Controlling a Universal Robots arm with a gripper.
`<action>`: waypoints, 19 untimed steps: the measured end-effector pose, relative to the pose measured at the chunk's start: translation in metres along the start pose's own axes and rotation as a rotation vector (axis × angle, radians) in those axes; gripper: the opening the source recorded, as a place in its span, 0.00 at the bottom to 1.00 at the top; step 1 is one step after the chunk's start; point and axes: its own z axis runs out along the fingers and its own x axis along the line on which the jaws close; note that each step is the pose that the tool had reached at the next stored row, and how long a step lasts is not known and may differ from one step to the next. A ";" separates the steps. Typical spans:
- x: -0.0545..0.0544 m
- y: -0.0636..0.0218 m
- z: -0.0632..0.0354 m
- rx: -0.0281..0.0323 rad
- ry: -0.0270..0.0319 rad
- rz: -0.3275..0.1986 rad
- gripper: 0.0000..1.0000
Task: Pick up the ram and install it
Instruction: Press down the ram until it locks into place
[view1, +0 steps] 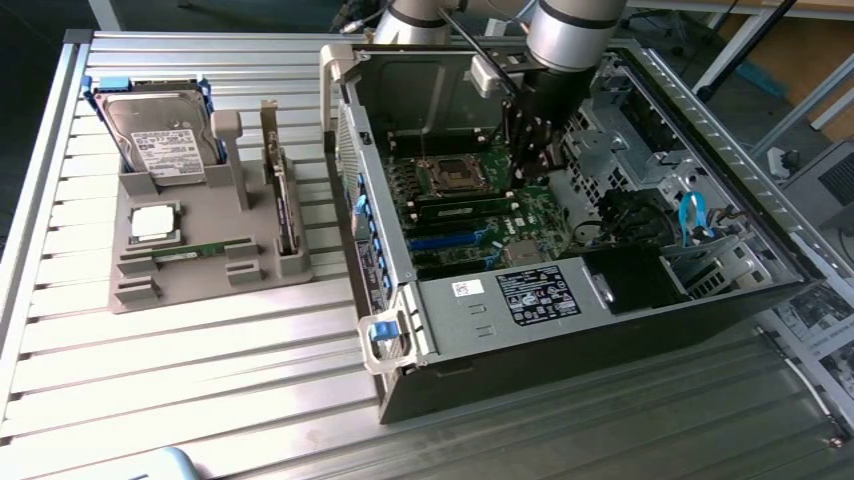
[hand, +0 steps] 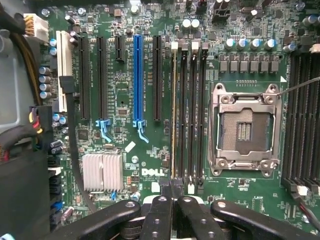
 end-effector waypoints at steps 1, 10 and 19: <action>0.000 0.0002 0.0035 -0.0008 0.0000 0.000 0.11; -0.002 -0.0015 0.0201 -0.0060 -0.0001 0.000 0.11; -0.005 -0.0030 0.0316 -0.0092 0.0013 -0.001 0.11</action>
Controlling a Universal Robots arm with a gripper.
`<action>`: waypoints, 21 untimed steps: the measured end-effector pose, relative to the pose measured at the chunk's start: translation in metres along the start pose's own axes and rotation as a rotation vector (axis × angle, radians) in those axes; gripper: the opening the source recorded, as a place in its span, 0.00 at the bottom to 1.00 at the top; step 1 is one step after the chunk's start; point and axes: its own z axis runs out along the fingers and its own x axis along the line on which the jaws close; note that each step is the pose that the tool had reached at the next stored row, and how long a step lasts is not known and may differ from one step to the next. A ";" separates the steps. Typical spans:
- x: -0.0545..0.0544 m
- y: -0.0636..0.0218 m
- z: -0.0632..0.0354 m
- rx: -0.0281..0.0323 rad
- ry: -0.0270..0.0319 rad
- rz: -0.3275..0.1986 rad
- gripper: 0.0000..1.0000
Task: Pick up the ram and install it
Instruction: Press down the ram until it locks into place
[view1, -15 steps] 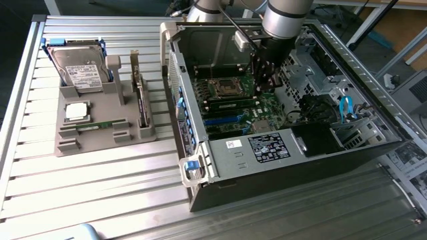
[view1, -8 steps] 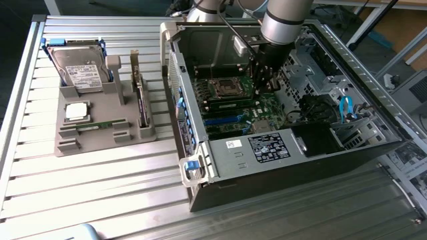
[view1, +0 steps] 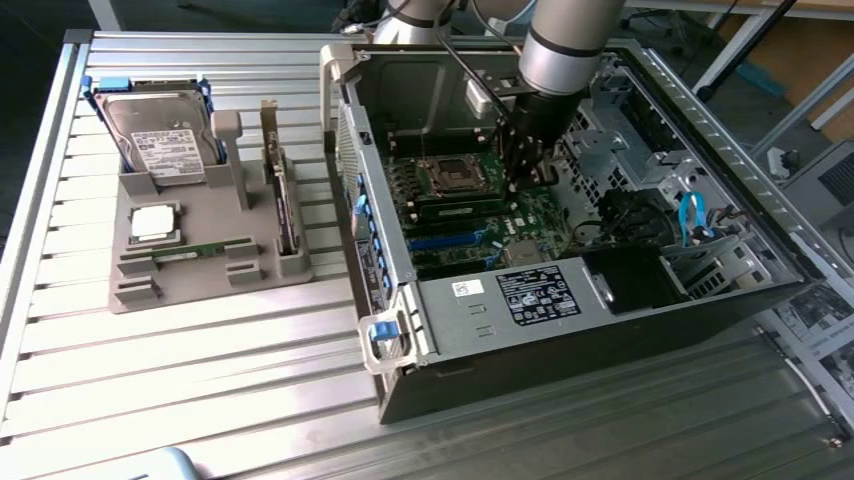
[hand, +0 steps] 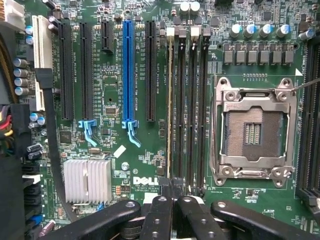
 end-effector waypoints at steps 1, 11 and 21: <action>0.000 0.0001 0.0012 -0.0003 0.0002 0.000 0.11; 0.000 0.0007 -0.0082 0.0068 -0.0036 0.001 0.11; 0.001 0.0250 -0.0166 0.0196 -0.0036 0.002 0.11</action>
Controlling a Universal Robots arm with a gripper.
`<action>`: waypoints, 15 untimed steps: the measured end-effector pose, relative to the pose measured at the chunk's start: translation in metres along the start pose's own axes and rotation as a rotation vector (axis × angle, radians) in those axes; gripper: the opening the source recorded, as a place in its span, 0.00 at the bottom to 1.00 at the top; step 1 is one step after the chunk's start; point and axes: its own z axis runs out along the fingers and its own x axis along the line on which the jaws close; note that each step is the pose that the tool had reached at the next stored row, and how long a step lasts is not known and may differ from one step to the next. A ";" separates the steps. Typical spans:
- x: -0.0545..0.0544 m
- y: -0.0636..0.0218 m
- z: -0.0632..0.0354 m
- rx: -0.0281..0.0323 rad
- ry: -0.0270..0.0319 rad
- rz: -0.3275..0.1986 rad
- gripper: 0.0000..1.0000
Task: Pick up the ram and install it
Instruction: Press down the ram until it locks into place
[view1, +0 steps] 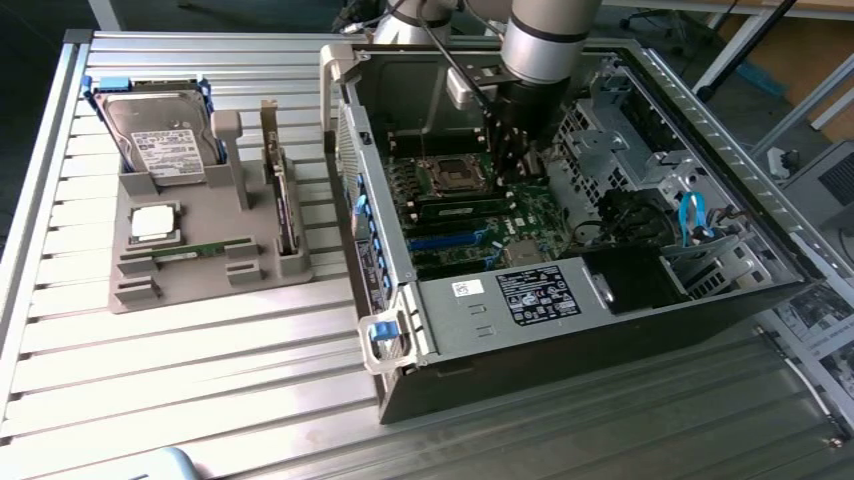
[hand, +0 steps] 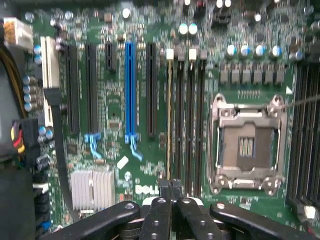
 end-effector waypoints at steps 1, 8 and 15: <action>0.000 0.0035 -0.0003 0.0007 0.0002 0.000 0.11; 0.000 0.0344 -0.0021 0.0048 0.0002 0.000 0.11; 0.000 0.0731 -0.0044 0.0092 0.0003 0.001 0.11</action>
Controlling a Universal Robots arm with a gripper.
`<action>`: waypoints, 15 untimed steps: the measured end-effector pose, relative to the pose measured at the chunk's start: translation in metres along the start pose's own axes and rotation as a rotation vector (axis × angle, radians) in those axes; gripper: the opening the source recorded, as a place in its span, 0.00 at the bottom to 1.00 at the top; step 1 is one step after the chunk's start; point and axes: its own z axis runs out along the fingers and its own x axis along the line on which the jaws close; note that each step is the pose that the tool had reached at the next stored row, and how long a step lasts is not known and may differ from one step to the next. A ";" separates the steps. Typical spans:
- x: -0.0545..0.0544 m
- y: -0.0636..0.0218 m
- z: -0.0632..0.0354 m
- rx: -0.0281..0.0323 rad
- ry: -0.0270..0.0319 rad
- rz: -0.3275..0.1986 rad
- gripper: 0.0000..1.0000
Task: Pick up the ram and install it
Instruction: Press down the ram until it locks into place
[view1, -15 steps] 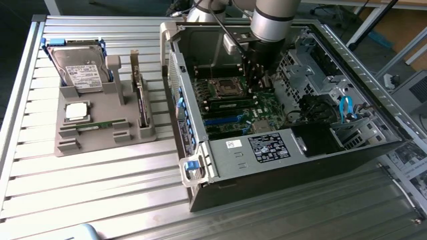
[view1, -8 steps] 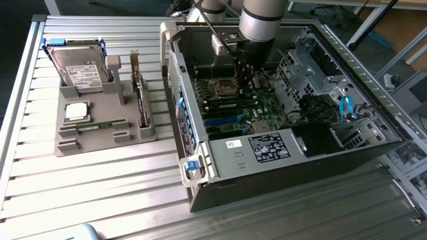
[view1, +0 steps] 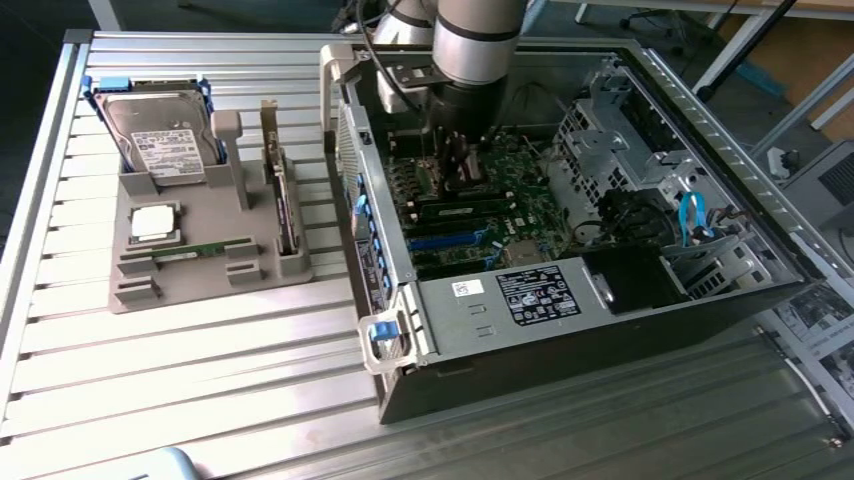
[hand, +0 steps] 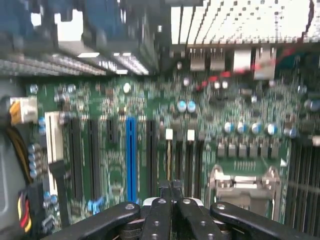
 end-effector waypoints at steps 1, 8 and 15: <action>0.000 0.0040 -0.0003 0.0004 0.0000 0.000 0.11; 0.001 0.0173 0.0004 0.0017 -0.0006 0.000 0.11; 0.002 0.0176 0.0038 0.0016 -0.0005 0.000 0.11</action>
